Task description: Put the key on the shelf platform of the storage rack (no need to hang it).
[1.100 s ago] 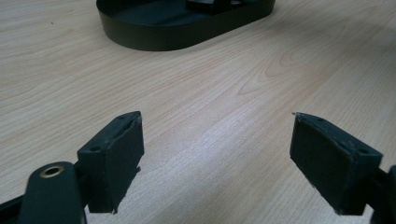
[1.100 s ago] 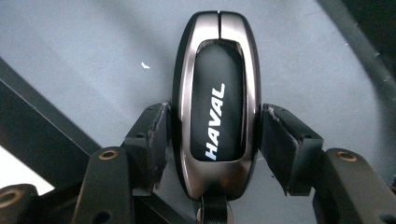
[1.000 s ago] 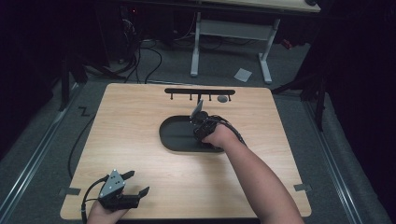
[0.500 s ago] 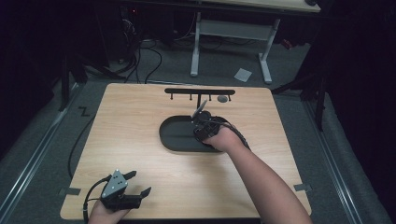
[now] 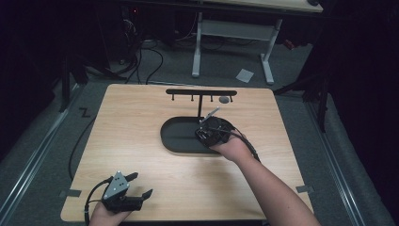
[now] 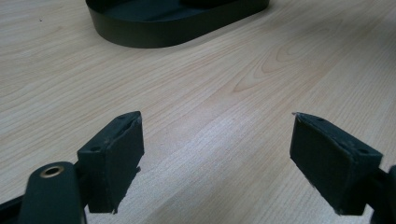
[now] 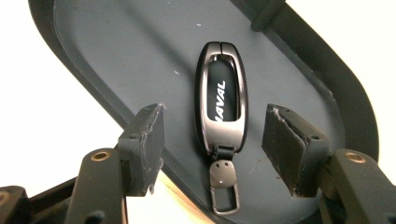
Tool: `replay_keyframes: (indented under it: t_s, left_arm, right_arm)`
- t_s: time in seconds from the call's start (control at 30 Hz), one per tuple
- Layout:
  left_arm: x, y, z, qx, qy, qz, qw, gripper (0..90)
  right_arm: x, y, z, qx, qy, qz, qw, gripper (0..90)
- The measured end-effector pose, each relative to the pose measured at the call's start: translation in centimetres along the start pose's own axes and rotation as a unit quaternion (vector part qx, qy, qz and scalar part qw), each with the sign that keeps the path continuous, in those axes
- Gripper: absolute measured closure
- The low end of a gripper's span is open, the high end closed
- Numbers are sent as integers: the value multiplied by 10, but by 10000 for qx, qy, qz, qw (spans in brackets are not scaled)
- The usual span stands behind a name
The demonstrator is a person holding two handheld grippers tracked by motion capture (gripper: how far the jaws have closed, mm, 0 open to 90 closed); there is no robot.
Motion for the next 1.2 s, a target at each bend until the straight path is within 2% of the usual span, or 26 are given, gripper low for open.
replay_keyframes:
  t_s: [0.07, 0.1, 0.2, 0.27, 0.3, 0.33, 0.37, 0.4, 0.43, 0.63, 0.77, 0.9, 1.0, 1.2]
  left_arm:
    - [0, 0, 0, 10, -4, 1, 10000, 182]
    - [0, 0, 0, 35, -9, -3, 10000, 182]
    - [0, 0, -1, 69, -30, -18, 10000, 179]
    - [0, -1, -2, 73, -31, -20, 10000, 179]
    - [0, -1, -2, 80, -34, -10, 10000, 179]
    - [0, -1, -2, 81, -35, -13, 10000, 179]
    - [0, -2, -2, 83, -42, -8, 10000, 179]
    - [0, -2, -2, 82, -47, -7, 10000, 179]
    - [0, -2, -2, 85, -42, -14, 10000, 179]
    - [0, -2, -2, 87, -64, 16, 9999, 179]
    - [0, -2, -3, 79, -77, 23, 9999, 179]
    - [0, -3, -4, 68, -78, 20, 9999, 179]
    - [0, -3, -4, 59, -91, 32, 9999, 179]
    - [0, -1, -5, 73, -66, 1, 10000, 179]
  right_arm:
    - [4, 2, 1, 129, 95, -95, 9998, 391]
    - [6, 4, 3, 158, 58, -194, 9997, 391]
    - [13, 6, 5, 120, 55, -240, 9996, 386]
    - [15, 7, 9, 284, 163, -275, 9991, 387]
    - [18, 8, 12, 371, 229, -389, 9983, 399]
    - [21, 9, 14, 394, 241, -447, 9979, 419]
    - [25, 10, 17, 356, 171, -333, 9987, 433]
    - [25, 10, 17, 356, 171, -333, 9987, 433]
    - [27, 10, 19, 354, 190, -396, 9984, 433]
    - [43, 15, 20, 89, -29, -747, 9972, 407]
    - [62, 19, 20, -52, -239, -985, 9948, 382]
    - [76, 21, 19, -174, -372, -1107, 9930, 374]
    - [91, 23, 18, -301, -539, -1258, 9901, 366]
    - [132, 24, 16, -616, -1042, -1550, 9805, 340]
Point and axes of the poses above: each handheld gripper's, and its own axes: y roughly backward along the jaws, x roughly out of its underside, z roughly to its left, the point moved 1 cm from there along -y, roughly forward along the jaws, and after that the axes turned 2 degrees about -z, right-handed, at the moved point
